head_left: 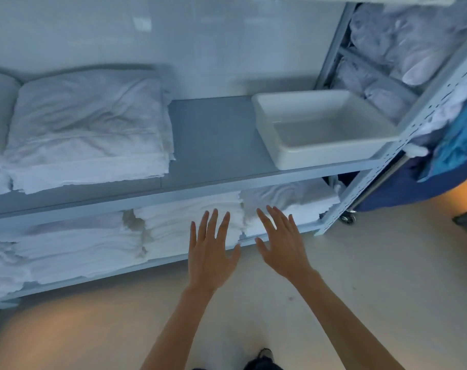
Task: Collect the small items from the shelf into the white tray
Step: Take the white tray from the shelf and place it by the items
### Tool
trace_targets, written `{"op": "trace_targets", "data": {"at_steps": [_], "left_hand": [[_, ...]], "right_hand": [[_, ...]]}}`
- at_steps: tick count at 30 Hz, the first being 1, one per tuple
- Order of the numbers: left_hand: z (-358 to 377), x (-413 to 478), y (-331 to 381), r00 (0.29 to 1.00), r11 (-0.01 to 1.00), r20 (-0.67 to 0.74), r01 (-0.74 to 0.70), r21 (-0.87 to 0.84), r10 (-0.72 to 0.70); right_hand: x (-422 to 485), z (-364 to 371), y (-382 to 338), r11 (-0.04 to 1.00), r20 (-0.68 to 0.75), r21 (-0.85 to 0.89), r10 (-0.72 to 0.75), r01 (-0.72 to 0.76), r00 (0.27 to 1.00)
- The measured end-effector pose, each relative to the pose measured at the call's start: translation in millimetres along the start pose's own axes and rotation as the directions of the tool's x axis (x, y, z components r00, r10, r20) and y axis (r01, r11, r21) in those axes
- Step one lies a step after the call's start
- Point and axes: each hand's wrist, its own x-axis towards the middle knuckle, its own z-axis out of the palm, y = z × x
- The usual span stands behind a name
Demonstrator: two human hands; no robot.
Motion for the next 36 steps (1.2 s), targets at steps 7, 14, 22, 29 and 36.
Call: {"op": "trace_targets", "data": {"at_steps": [7, 14, 22, 29, 36], "left_hand": [[48, 66, 132, 0.996, 0.995, -0.003, -0.088, -0.042, 0.088], [85, 126, 197, 0.983, 0.984, 0.038, -0.180, 0.006, 0.180], [134, 201, 228, 0.967, 0.970, 0.090, -0.242, 0.020, 0.240], [173, 295, 255, 0.971, 0.975, 0.094, -0.220, -0.012, 0.220], [208, 367, 263, 0.976, 0.985, 0.143, -0.169, 0.031, 0.163]], "right_hand": [[-4, -51, 142, 0.996, 0.027, -0.068, 0.061, -0.059, 0.998], [9, -73, 226, 0.992, -0.010, -0.049, 0.115, -0.115, 0.993], [58, -69, 307, 0.983, -0.024, -0.081, 0.166, -0.167, 0.986], [139, -80, 378, 0.981, 0.014, -0.130, 0.147, -0.144, 0.989], [229, -75, 429, 0.977, 0.096, -0.202, 0.082, -0.061, 0.992]]}}
